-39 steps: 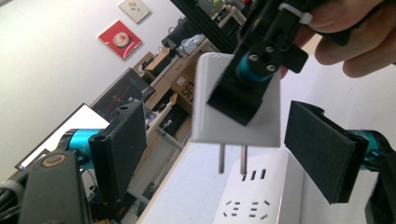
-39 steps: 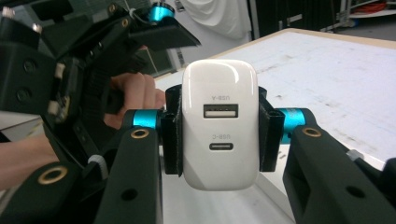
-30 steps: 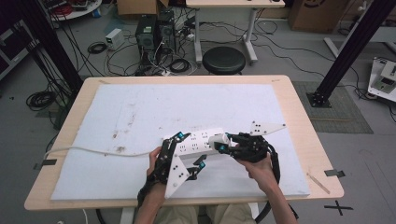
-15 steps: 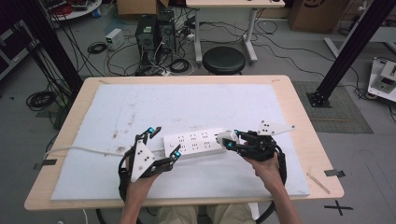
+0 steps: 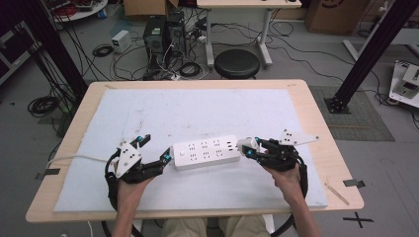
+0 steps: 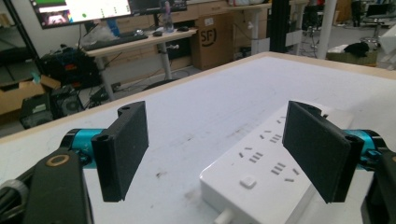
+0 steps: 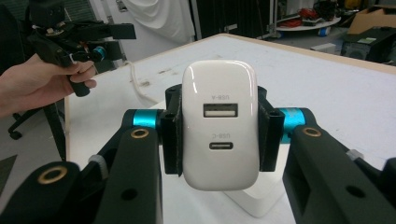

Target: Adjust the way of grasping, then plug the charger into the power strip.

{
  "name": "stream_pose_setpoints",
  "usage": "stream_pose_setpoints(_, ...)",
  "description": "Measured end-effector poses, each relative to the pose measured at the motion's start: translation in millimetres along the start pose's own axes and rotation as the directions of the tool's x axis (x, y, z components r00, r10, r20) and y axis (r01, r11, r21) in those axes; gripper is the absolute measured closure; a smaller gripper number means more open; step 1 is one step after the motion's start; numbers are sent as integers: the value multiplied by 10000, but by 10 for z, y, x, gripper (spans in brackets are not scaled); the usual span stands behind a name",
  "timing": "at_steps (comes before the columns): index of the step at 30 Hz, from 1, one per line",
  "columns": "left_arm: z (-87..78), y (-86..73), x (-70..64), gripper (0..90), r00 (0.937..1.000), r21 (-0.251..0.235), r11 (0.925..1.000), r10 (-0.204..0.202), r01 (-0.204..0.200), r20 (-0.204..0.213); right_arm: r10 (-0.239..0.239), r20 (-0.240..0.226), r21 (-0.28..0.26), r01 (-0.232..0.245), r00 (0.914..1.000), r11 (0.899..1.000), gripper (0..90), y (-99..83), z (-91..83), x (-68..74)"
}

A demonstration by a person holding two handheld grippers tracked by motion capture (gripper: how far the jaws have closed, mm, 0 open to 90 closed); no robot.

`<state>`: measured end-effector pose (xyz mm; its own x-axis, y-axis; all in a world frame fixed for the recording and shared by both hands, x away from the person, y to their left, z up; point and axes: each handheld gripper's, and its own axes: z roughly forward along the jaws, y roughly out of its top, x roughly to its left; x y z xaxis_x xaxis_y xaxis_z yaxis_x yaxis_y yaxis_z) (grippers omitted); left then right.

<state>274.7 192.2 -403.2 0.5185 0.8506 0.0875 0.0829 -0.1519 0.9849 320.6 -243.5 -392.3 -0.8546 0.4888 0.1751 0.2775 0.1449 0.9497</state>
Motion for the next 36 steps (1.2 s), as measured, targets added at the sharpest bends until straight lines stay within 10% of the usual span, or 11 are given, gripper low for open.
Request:
stream_pose_setpoints(26, -271, -117, 251, 259, 9951, 503, 9957, -741, 775, -656, -254, 325, 177, 248, 9991, 9995, 631, 18, 11, -183)
stream_pose_setpoints(36, -377, -146, 328, 259, 9921, 336, 9953, -872, 905, -898, -322, -784, 1048, 404, 9964, 9937, 631, 226, 196, -349)
